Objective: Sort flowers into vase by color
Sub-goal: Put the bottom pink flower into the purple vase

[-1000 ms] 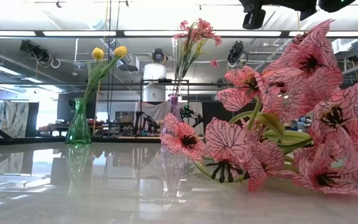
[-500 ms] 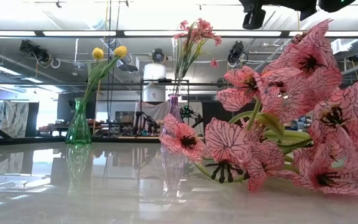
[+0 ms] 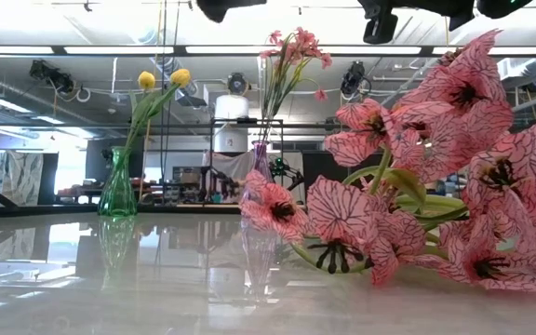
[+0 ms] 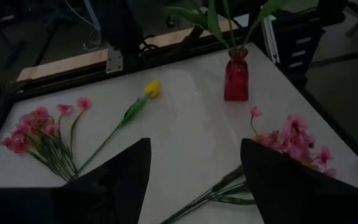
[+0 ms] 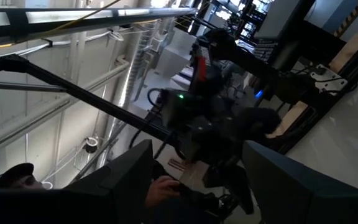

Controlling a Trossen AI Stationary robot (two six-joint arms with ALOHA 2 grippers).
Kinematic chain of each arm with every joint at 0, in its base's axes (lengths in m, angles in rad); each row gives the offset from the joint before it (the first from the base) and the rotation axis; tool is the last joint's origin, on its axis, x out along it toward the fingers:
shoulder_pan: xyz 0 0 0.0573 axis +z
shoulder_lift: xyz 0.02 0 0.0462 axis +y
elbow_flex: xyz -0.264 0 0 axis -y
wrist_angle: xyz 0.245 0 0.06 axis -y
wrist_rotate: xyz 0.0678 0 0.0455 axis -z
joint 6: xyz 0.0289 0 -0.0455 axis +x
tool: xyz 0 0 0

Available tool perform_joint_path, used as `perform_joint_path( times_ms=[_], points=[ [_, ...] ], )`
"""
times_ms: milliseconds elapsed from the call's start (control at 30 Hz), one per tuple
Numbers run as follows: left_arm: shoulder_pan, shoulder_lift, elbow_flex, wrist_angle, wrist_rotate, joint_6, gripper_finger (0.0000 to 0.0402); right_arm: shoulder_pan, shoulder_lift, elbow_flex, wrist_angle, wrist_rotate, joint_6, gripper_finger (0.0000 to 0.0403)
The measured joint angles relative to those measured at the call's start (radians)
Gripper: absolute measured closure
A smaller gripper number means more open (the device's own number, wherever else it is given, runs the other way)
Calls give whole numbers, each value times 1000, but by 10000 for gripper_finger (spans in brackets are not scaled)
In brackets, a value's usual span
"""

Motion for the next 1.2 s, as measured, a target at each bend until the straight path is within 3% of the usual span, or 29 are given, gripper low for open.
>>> perform_joint_path(
  times_ms=[333, 1200],
  points=[
    [-6, 20, -126, 39, 1, -3, 147, 0, 0, 0, -1, 0, 0, 145],
    [-36, 208, -126, 3, 2, 20, 147, 0, 0, 0, 0, 0, 0, 145]
  ],
)
